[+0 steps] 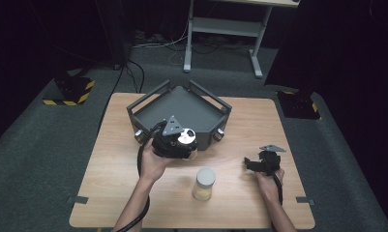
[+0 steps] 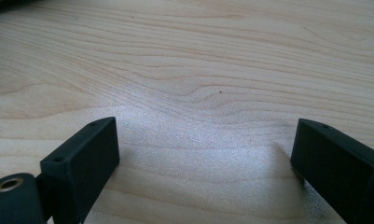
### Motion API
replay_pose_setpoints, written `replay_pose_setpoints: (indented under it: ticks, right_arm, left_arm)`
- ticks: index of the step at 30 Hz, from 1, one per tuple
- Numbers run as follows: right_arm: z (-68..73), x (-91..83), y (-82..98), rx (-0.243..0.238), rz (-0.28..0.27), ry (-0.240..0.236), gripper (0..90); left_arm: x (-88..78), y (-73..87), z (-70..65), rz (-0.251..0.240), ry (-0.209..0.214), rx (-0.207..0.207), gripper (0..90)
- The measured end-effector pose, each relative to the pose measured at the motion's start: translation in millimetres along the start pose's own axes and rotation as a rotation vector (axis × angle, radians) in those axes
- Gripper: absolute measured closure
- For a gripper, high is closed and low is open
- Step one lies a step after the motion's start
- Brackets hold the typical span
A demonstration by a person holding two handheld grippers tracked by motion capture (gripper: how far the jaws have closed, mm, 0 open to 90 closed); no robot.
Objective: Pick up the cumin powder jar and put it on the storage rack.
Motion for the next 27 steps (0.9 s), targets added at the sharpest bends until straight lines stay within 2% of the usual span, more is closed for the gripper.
replay_pose_setpoints:
  ticks: [14, 27]
  right_arm:
    - [0.0, 0.0, 0.0, 0.0, 0.0, 0.0, 7.2]
    - [-0.1, 0.0, 0.0, 0.0, 0.0, 0.0, 7.2]
  left_arm:
    - [-10.2, -24.7, 21.6, -0.021, -0.058, -0.034, 32.4]
    - [-2.0, -35.7, 43.8, -0.003, -0.123, -0.077, 32.4]
Point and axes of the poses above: each handheld gripper's, and its own axes: x roughly forward along the jaws, y roughly out of its underside, z roughly to its left, the point moved 10 cm from there along x, roughly forward along the jaws, and after that the axes turned 10 degrees about -z, right-handed, at the moved point
